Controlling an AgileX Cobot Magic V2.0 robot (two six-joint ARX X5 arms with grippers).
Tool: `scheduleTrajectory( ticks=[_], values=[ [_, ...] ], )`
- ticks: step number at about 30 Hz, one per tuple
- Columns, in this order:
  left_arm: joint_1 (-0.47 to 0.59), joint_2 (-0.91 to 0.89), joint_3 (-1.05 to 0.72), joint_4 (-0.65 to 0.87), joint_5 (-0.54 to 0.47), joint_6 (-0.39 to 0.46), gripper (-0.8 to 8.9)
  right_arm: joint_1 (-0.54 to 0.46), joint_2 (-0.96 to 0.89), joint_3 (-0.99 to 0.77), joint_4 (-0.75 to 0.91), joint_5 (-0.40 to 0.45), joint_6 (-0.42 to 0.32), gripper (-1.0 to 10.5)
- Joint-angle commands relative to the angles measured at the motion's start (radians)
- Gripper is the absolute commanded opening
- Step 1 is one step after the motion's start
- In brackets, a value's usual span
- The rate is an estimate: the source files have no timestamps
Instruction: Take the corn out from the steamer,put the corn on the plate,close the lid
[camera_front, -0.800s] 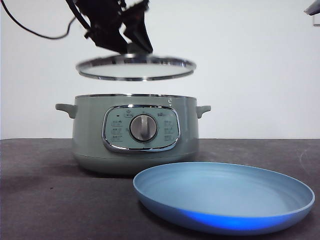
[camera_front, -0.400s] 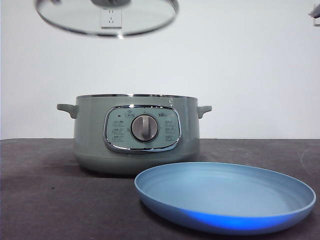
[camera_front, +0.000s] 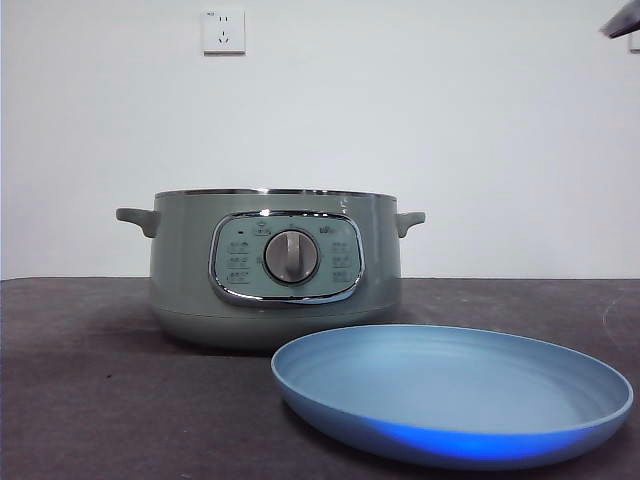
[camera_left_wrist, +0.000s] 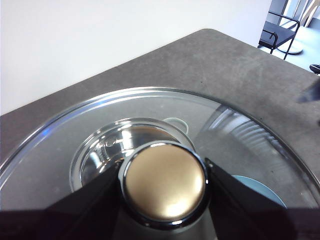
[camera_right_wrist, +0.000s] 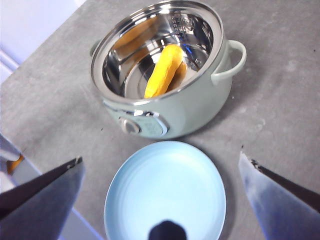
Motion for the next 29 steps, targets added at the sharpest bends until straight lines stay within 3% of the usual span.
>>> scheduleTrajectory(
  ticks=[1,8,14,20,29],
  values=[
    [0.003,-0.050,0.012,0.014,0.009,0.023,-0.06,0.019,0.030,0.002,0.055,-0.002,0.041,5.7],
    [0.003,-0.142,0.005,-0.092,0.008,0.041,-0.06,0.140,0.148,0.002,0.267,0.008,0.142,5.7],
    [0.003,-0.236,-0.074,-0.111,0.008,0.040,-0.06,0.291,0.292,0.011,0.425,0.136,0.187,5.7],
    [0.003,-0.339,-0.190,-0.127,0.009,0.038,-0.06,0.397,0.483,0.135,0.453,0.222,0.187,5.7],
    [0.003,-0.458,-0.243,-0.189,0.008,0.033,-0.06,0.464,0.803,0.450,0.416,0.321,0.182,5.7]
  ],
)
